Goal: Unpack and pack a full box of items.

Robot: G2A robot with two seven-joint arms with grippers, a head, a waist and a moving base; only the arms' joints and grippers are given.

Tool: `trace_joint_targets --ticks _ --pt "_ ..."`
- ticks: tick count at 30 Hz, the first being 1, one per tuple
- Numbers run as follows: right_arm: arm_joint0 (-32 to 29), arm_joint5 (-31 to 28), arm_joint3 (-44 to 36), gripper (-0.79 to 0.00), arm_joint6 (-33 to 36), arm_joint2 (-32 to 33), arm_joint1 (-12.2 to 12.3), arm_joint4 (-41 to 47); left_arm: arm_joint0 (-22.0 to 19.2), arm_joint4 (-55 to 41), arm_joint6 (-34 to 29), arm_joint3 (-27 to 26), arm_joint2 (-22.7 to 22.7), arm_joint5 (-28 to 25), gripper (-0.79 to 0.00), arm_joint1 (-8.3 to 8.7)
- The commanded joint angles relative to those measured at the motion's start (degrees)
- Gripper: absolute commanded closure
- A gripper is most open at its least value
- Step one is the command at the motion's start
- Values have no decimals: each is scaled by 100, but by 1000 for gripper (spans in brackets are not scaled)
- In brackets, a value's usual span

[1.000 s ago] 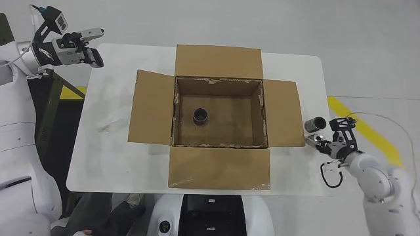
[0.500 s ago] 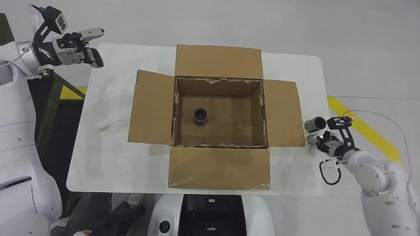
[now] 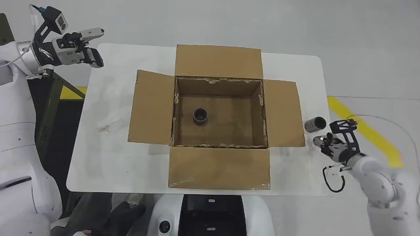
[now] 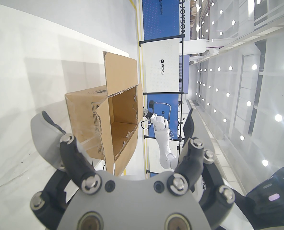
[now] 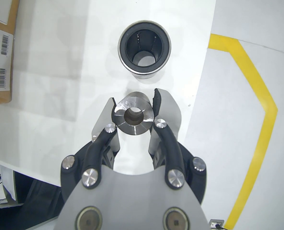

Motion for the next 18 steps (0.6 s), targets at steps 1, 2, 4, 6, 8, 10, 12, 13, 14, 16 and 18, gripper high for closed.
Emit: trace_joint_targets --ticks 1,2,4,6,8,10,12,13,14,16,18 --pt "-214 109 -342 0 -23 85 0 -70 0 0 0 0 0 0 -785 0" --pt "-324 176 -525 0 -25 125 0 -132 0 0 0 0 0 0 -785 0" --pt "-527 248 -877 0 -48 184 -2 -200 0 0 0 0 0 0 -785 0" --pt "-689 310 -1182 0 -47 239 -2 -301 0 0 0 0 0 0 -785 0" --pt "-821 376 -1444 0 -80 315 -4 -363 0 0 0 0 0 0 -785 0" --pt "-959 441 -1727 0 -139 384 -8 -428 0 0 0 0 0 0 -785 0" --pt "-1103 512 -1992 0 -261 475 -17 -446 0 0 0 0 0 0 -785 0" --pt "-1173 542 -2122 0 -325 521 -22 -451 0 0 0 0 0 0 -785 0" --pt "-1241 557 -2252 0 -380 560 -27 -468 0 0 0 0 0 0 -785 0" --pt "-1347 578 -2491 0 -503 614 -36 -476 0 0 0 0 0 0 -785 0" --pt "-1404 552 -2688 0 -609 621 -43 -466 0 0 0 0 0 0 -785 0"
